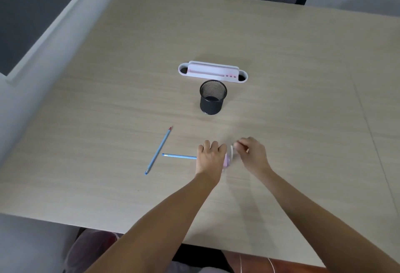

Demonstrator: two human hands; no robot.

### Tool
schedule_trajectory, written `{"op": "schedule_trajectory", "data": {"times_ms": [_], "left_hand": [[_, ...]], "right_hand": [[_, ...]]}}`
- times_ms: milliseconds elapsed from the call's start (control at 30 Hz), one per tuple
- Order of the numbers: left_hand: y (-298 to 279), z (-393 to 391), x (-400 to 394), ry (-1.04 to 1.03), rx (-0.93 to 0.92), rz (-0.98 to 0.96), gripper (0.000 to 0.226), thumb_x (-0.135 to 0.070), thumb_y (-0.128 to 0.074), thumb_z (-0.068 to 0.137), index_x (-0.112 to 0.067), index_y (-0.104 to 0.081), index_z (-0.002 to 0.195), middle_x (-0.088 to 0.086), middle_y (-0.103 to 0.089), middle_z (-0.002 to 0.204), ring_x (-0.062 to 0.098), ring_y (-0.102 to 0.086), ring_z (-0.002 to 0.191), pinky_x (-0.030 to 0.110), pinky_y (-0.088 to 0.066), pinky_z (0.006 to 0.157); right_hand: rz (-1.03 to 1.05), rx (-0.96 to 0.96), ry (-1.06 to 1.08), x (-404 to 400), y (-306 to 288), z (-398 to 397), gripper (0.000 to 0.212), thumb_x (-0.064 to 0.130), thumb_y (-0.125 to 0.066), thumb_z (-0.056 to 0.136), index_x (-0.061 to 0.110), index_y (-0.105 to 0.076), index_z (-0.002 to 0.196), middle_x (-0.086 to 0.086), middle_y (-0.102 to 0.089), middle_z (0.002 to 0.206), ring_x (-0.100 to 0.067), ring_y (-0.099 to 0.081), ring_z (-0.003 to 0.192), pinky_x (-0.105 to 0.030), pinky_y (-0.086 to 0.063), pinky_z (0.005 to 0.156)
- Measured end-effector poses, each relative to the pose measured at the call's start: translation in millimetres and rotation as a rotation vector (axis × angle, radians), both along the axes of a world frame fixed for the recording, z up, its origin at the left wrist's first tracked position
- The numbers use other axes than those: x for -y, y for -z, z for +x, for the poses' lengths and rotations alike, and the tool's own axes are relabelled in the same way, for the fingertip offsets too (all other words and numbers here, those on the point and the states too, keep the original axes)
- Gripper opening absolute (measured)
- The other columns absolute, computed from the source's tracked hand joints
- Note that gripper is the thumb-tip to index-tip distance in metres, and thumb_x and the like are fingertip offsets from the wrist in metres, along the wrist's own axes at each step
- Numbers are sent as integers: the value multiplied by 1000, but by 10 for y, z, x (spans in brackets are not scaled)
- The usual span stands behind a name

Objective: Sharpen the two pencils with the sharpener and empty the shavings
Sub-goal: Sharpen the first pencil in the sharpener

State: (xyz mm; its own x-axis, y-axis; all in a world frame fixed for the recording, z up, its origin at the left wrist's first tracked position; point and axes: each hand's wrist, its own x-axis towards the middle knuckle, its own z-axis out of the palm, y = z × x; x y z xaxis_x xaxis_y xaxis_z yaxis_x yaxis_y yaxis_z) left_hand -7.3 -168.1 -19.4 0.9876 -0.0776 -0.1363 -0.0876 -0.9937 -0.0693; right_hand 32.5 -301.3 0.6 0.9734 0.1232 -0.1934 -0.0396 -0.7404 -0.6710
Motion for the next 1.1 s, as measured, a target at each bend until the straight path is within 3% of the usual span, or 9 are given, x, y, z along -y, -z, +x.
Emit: {"op": "schedule_trajectory", "data": {"times_ms": [133,367,500,600,700,833,900,1000,1100], "left_hand": [[-3,-4,29,-8,25,-9,51,-17,-83,35,-27,-63,81,-7,-59,68,18,-56,65,26,-42,53],[-78,-8,57,-33,11,-1,40,-26,-83,33,-27,-62,67,-8,-58,61,17,-56,59,25,-42,49],[-81,-3,82,-64,20,28,45,-16,-81,35,-27,-59,74,-10,-57,66,17,-54,63,24,-39,52],[-39,-5,87,-50,5,14,42,-18,-79,45,-26,-57,80,-8,-58,72,18,-54,69,25,-39,56],[-12,8,71,2,-4,-4,32,-27,-76,59,-24,-55,83,-5,-58,77,20,-54,74,27,-38,59],[30,35,17,5,-27,-27,40,-18,-77,59,-21,-53,91,-2,-59,85,23,-54,81,30,-39,64],[26,39,7,9,-32,-27,42,-16,-77,57,-21,-55,92,-2,-60,84,23,-54,80,30,-41,64],[-17,13,37,10,-13,-13,33,-27,-79,50,-27,-61,78,-7,-60,70,19,-57,69,26,-43,56],[-80,27,61,-5,14,-14,28,-32,-78,44,-28,-61,66,-9,-58,59,17,-56,58,24,-41,50]], "right_hand": [[47,-41,123,-142,298,103,17,13,-54,89,11,-70,82,-7,-64,82,-19,-55,73,-26,-39,69],[16,-82,271,-207,579,-298,22,2,-47,84,4,-59,66,-13,-57,74,-28,-53,68,-35,-36,58],[20,-68,285,-237,599,-785,25,-8,-42,85,6,-56,69,-10,-53,74,-25,-47,66,-25,-26,60],[117,-137,217,-129,447,-946,34,10,-38,96,21,-41,64,-3,-47,63,-16,-39,56,-25,-26,54],[190,-144,163,-59,223,-749,43,31,-32,100,21,-35,58,4,-38,57,-9,-33,51,-22,-27,51],[242,-68,264,-163,199,-321,39,27,-36,93,22,-33,55,5,-38,55,-10,-34,53,-27,-28,52],[223,-96,343,-198,304,-147,38,25,-44,91,22,-39,53,5,-43,54,-14,-41,56,-28,-33,54],[131,-148,408,-213,480,-86,21,21,-52,88,21,-60,69,-2,-68,71,-24,-61,73,-37,-46,72],[-40,-106,413,-277,570,-312,26,12,-51,84,23,-51,61,-3,-61,69,-29,-55,76,-38,-40,72]]}}
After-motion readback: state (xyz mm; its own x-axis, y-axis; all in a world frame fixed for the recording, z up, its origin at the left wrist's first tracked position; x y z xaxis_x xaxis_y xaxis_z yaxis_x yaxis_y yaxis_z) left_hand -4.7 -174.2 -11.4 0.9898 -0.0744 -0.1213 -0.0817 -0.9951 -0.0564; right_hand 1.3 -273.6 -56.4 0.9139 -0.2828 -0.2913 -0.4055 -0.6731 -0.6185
